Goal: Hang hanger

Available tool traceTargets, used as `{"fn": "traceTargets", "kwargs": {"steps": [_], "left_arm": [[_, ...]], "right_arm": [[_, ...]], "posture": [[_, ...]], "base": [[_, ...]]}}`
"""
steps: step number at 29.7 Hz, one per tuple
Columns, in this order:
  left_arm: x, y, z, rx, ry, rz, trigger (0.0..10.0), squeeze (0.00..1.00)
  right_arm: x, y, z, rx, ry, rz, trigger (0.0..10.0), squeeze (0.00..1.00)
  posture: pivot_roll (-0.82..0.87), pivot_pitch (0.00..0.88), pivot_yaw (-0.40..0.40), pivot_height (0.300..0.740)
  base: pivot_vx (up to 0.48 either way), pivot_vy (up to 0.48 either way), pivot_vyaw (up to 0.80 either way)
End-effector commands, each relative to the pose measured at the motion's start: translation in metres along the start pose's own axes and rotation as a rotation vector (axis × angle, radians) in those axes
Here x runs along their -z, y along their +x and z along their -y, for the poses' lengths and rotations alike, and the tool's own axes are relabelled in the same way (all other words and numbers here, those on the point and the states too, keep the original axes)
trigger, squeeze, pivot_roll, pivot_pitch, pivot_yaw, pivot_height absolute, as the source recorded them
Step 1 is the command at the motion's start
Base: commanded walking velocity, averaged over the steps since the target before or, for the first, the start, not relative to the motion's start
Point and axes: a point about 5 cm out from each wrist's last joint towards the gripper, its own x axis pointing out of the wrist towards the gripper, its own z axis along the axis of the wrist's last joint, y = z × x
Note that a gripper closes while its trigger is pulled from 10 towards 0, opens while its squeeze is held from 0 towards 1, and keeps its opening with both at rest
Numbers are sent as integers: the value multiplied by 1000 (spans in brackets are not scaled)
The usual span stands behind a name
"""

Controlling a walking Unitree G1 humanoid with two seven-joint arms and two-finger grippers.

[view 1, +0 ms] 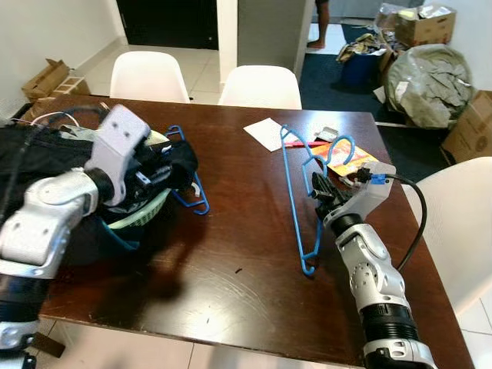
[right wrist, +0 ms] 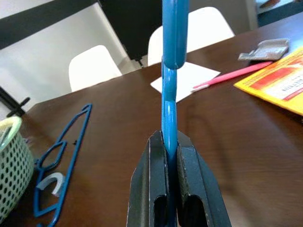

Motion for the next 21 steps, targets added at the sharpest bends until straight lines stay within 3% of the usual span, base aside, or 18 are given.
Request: {"fn": "traceTargets", "kwargs": {"steps": [1,3,4,6,7,8,10,11,12,13,15,17,21], "left_arm": [[-6,-3,3,35,-20,11,10000,1000],[-44,-7,10,96,-108,204,10000,1000],[-44,-7,10,96,-108,204,10000,1000],[-73,-10,11,73,-128,352,10000,1000],[-81,-8,6,-30,-134,412,10000,1000],[-81,-8,6,-30,-134,412,10000,1000],[-80,-6,-6,-283,-108,444,10000,1000],[-80,-6,-6,-283,-108,444,10000,1000],[-67,-4,-7,-392,-82,397,10000,0],[-58,-3,-6,-447,-59,358,10000,0],[-58,-3,-6,-447,-59,358,10000,0],[-27,-1,13,-484,-64,233,10000,0],[-10,-2,24,-493,-90,166,10000,0]], "right_arm": [[3,-1,-1,-2,8,-2,10000,0],[3,-1,-1,-1,16,3,10000,0],[3,-1,-1,-1,16,3,10000,0],[2,-1,-2,-1,17,6,10000,0],[2,0,-3,-10,-7,6,10000,0],[2,0,-3,-10,-7,6,10000,0],[0,0,-6,-40,-36,13,10000,0],[0,0,-6,-40,-36,13,10000,0],[-1,1,-7,-45,-67,18,10000,0],[-2,1,-7,-47,-87,22,10000,0],[-2,1,-7,-47,-87,22,10000,0],[-8,5,-8,-58,-124,47,10000,0],[-23,11,-10,-70,-177,95,10000,0]], "posture": [[84,99,28,740],[89,93,31,740],[89,93,31,740],[89,88,31,740],[91,85,30,740],[91,85,30,740],[95,80,28,740],[95,80,28,740],[99,78,25,740],[99,78,25,740],[99,78,25,740],[97,78,19,740],[95,76,12,740]], "base": [[0,0,0],[0,0,0],[0,0,0],[0,0,0],[0,0,0],[0,0,0],[0,0,203],[0,0,406],[0,0,800],[0,0,800],[0,0,800],[0,0,800],[0,0,800]]}}
